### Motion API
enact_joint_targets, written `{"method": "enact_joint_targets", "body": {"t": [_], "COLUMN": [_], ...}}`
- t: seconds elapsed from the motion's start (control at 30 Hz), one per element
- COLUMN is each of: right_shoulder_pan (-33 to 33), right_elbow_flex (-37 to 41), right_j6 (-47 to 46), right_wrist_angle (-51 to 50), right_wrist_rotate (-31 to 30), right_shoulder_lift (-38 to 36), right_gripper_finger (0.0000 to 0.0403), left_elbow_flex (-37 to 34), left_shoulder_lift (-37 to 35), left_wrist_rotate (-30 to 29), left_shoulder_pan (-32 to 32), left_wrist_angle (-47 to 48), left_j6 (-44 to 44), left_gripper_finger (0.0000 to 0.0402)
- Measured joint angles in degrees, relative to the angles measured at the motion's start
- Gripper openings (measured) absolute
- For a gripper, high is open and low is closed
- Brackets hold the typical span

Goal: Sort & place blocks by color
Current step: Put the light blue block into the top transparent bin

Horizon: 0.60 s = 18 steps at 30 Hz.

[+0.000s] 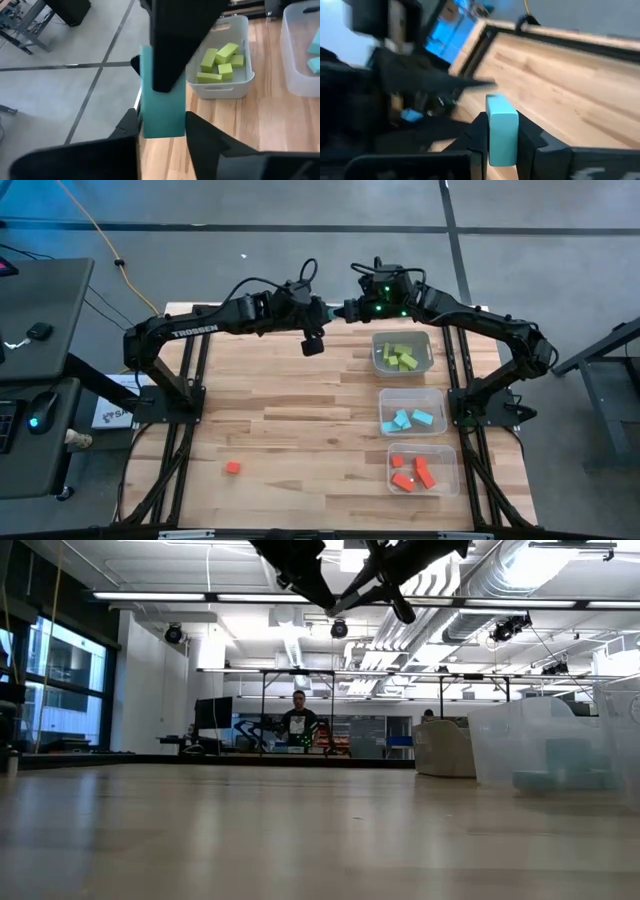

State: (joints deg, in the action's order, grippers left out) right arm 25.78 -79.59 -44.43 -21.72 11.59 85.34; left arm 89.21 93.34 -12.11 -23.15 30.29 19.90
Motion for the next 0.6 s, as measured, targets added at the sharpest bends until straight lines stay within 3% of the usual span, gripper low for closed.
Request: {"method": "enact_joint_targets", "body": {"t": [0.3,0.6], "right_shoulder_pan": [-0.7,-6.5], "right_elbow_flex": [0.2,0.2], "right_j6": [0.3,-0.2], "right_wrist_angle": [-10.0,-23.1], "right_wrist_rotate": [-0.1,-0.9], "right_shoulder_lift": [0.1,0.1], "right_gripper_finger": [0.0041,0.0040], "left_elbow_flex": [0.0,0.0], "left_shoulder_lift": [-0.5,-3.8], "left_wrist_rotate": [-0.8,-1.0], "left_shoulder_pan": [-0.1,-0.1], "left_wrist_angle": [3.5,11.2], "left_j6": [-6.0,-7.7], "left_gripper_finger": [0.0162,0.0168]}}
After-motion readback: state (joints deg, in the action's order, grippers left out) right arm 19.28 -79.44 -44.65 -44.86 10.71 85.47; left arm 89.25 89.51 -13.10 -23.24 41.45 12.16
